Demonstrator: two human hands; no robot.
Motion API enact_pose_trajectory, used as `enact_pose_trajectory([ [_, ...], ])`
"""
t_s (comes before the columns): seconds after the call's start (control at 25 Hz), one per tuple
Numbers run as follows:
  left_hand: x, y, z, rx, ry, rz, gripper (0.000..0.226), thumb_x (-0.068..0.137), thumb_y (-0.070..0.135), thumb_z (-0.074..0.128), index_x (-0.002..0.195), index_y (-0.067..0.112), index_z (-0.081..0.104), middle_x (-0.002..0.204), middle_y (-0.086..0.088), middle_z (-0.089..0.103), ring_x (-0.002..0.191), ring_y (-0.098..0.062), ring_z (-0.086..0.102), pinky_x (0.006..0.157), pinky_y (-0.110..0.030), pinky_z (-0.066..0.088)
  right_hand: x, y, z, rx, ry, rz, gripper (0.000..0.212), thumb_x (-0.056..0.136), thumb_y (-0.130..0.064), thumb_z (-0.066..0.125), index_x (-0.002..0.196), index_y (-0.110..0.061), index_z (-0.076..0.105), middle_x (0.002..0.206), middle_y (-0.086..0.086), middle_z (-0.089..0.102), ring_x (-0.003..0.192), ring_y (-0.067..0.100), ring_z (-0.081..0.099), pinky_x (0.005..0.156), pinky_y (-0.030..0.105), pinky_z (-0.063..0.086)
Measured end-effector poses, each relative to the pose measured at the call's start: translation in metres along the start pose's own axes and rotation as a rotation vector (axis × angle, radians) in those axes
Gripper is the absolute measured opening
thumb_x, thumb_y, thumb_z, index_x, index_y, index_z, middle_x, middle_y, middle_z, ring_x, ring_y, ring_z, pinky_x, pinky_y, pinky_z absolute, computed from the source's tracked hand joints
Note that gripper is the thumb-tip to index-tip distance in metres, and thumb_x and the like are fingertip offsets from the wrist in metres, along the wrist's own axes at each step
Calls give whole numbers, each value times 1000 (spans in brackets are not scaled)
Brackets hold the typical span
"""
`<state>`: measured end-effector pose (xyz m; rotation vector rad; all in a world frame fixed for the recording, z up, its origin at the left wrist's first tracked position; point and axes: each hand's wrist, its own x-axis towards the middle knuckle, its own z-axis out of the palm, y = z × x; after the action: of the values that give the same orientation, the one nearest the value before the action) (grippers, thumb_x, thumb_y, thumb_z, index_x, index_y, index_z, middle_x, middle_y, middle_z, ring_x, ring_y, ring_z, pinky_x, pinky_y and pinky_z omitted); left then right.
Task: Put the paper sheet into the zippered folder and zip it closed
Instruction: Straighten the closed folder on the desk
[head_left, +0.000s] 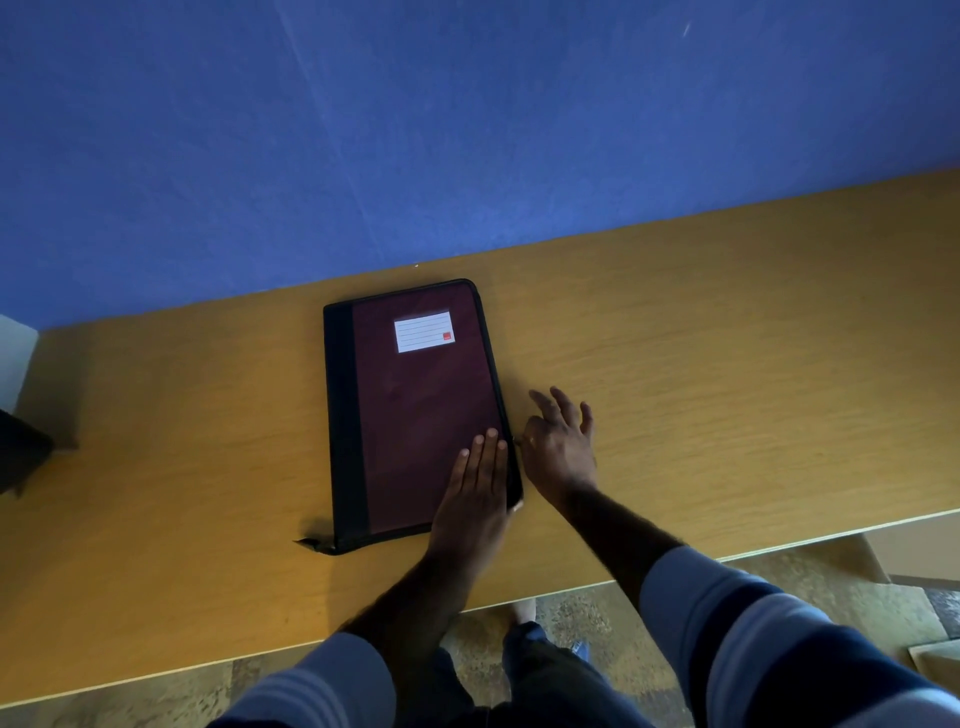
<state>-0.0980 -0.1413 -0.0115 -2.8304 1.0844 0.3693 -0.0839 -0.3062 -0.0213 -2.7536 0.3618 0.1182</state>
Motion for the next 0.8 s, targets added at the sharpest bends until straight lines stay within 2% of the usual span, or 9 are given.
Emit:
enact_pose_trajectory([
  [0.16, 0, -2, 1, -27, -24, -13, 80, 102, 43, 29, 159, -2, -5, 167, -24, -10, 157, -37, -1, 128, -49, 6, 35, -1, 0, -31, 8, -30, 13, 94, -28, 61, 99, -20, 70, 159, 4, 41, 154, 26, 19, 122, 62, 14],
  [0.24, -1, -2, 2, -41, -36, -14, 83, 103, 43, 34, 158, 0, -10, 166, -22, -17, 157, -36, -5, 128, -50, 4, 54, -3, -1, -35, 12, -36, 16, 95, -28, 60, 102, -19, 71, 159, 3, 41, 153, 27, 21, 122, 63, 13],
  [0.28, -3, -1, 3, -39, -28, -22, 84, 103, 44, 37, 159, 0, -8, 166, -21, -15, 157, -36, -4, 128, -50, 7, 63, -3, -2, -42, 16, -40, 18, 96, -28, 60, 105, -18, 71, 159, 3, 41, 153, 27, 21, 122, 63, 13],
  [0.4, -4, 0, 2, -22, 9, -71, 85, 99, 48, 49, 159, 0, 13, 167, -20, 6, 156, -32, 13, 124, -47, 27, 92, -7, -7, -71, 40, -53, 23, 96, -29, 58, 109, -16, 71, 159, 3, 42, 152, 27, 24, 121, 62, 14],
  [0.52, -3, 0, 1, -43, 23, -84, 84, 95, 52, 57, 156, 1, 29, 165, -18, 22, 152, -31, 28, 117, -45, 39, 117, -10, -13, -83, 76, -67, 23, 94, -26, 60, 109, -13, 73, 150, 6, 51, 141, 30, 40, 115, 58, 28],
  [0.6, -4, 0, 5, -103, 16, -34, 80, 100, 55, 45, 157, 1, 28, 167, -17, 20, 154, -31, 25, 121, -46, 32, 129, -11, -15, -83, 56, -87, 26, 93, -24, 61, 113, -11, 71, 142, 9, 57, 130, 32, 50, 106, 52, 38],
  [0.68, 2, -8, 4, -162, 13, 11, 78, 105, 60, 26, 160, 4, 20, 170, -15, 8, 157, -31, 13, 124, -48, 17, 136, -10, -15, -61, 26, -110, 27, 93, -22, 61, 116, -10, 68, 132, 10, 61, 120, 32, 56, 98, 49, 43],
  [0.8, 58, -56, -20, -215, 63, -106, 77, 104, 61, 10, 162, 11, 5, 170, -11, -13, 158, -27, -10, 129, -46, 1, 135, -6, -14, -69, 36, -148, 21, 94, -21, 62, 112, -11, 66, 120, 9, 64, 110, 30, 60, 90, 47, 49],
])
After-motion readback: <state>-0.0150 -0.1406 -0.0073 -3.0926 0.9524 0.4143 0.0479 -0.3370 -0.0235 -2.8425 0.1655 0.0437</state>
